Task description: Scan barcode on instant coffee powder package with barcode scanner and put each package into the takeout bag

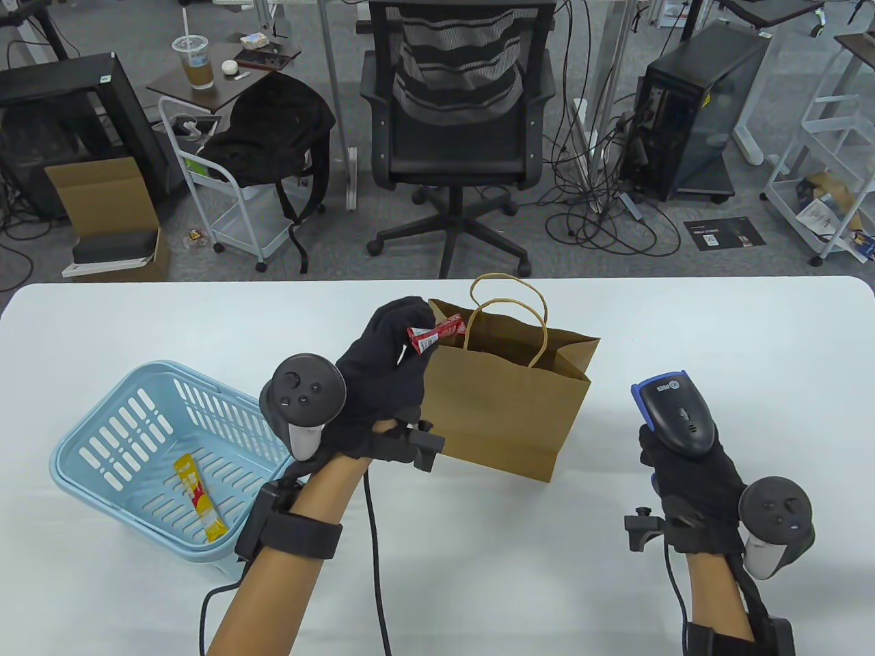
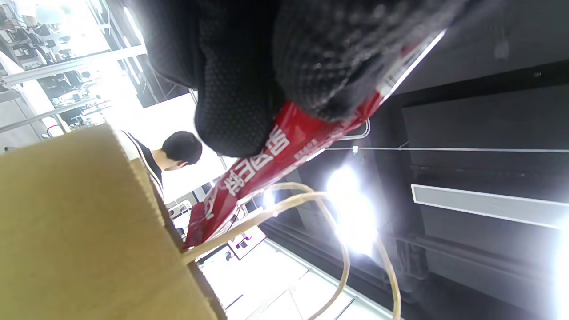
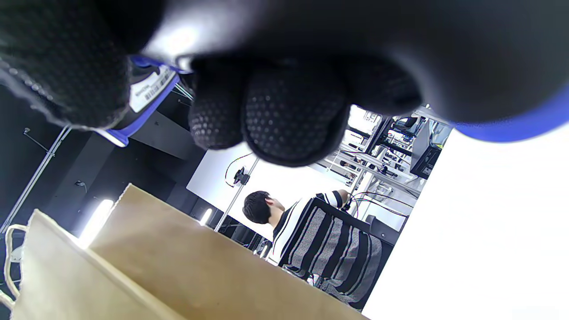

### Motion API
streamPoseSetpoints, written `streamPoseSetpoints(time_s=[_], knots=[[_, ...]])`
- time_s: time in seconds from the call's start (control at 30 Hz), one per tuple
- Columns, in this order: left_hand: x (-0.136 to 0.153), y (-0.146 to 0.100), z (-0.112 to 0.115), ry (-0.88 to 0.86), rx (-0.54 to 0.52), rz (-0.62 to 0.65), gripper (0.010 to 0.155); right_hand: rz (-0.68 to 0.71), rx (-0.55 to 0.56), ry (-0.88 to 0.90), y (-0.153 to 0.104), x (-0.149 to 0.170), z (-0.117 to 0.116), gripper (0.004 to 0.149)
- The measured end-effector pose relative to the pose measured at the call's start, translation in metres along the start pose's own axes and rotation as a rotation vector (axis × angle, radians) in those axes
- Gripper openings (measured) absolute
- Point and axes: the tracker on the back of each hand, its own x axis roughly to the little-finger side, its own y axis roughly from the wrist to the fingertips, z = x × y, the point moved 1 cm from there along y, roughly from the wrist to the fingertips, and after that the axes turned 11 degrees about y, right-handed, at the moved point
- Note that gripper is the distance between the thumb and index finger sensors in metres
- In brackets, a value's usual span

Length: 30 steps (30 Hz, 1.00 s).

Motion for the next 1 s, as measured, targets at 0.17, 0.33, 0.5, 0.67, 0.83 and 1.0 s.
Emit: streamPoseSetpoints(time_s=[0.17, 0.33, 0.5, 0.67, 0.83, 1.0], knots=[[0.002, -0.001, 0.008, 0.059, 0.035, -0.005, 0.045, 0.003, -0.003, 0.003, 0.000, 0.000, 0.000, 0.054], [0.008, 0.001, 0.013, 0.092, 0.059, -0.043, 0.045, 0.005, -0.009, 0.001, 0.000, 0.000, -0.001, 0.054], [0.018, 0.001, 0.020, 0.097, 0.089, -0.080, 0.045, 0.004, -0.011, -0.003, 0.000, 0.001, -0.001, 0.054], [0.026, 0.000, 0.026, 0.111, 0.112, -0.100, 0.045, 0.001, -0.009, -0.005, 0.000, 0.001, -0.001, 0.055], [0.029, -0.001, 0.030, 0.123, 0.140, -0.109, 0.049, 0.001, -0.011, -0.009, 0.000, 0.001, -0.001, 0.055], [0.024, -0.003, 0.018, 0.138, 0.132, -0.091, 0.057, 0.001, -0.013, -0.015, 0.000, 0.001, -0.001, 0.055]])
